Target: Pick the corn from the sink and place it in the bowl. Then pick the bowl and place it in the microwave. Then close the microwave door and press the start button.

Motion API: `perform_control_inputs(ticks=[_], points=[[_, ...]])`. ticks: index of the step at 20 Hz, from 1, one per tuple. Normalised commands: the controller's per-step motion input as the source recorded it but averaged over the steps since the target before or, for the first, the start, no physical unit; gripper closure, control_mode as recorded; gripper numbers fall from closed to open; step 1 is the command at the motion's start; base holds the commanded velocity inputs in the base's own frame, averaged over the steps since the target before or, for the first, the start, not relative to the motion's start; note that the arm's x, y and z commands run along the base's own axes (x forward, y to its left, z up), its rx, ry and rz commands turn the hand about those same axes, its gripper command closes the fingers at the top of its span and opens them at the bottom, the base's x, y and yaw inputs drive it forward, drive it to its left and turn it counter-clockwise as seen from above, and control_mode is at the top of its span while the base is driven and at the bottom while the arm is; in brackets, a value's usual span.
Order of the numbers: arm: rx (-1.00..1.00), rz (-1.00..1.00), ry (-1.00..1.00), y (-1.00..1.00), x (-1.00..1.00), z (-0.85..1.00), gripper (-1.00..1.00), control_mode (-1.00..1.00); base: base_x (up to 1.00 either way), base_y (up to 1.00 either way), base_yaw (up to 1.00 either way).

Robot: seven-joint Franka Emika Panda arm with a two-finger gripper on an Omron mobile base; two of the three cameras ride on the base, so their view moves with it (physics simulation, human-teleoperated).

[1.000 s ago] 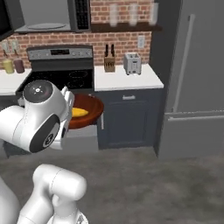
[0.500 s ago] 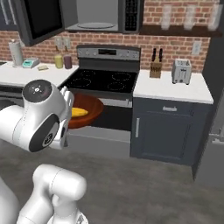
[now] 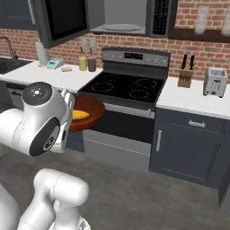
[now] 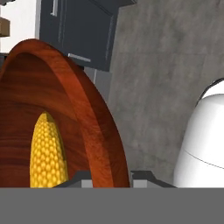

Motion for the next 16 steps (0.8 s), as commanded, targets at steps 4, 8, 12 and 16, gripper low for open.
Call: perform_control_inputs(ticks=[4, 8, 12, 16], points=[[0.0, 0.0, 0.0, 0.0, 0.0, 0.0, 1.0, 1.0, 1.0, 0.03, 0.0], [0.0, 0.0, 0.0, 0.0, 0.0, 0.0, 1.0, 1.0, 0.98, 0.13, 0.0], [0.0, 0.0, 0.0, 0.0, 0.0, 0.0, 1.0, 1.0, 0.96, 0.01, 0.0], [0.0, 0.0, 0.0, 0.0, 0.0, 0.0, 1.0, 1.0, 0.59, 0.12, 0.0]])
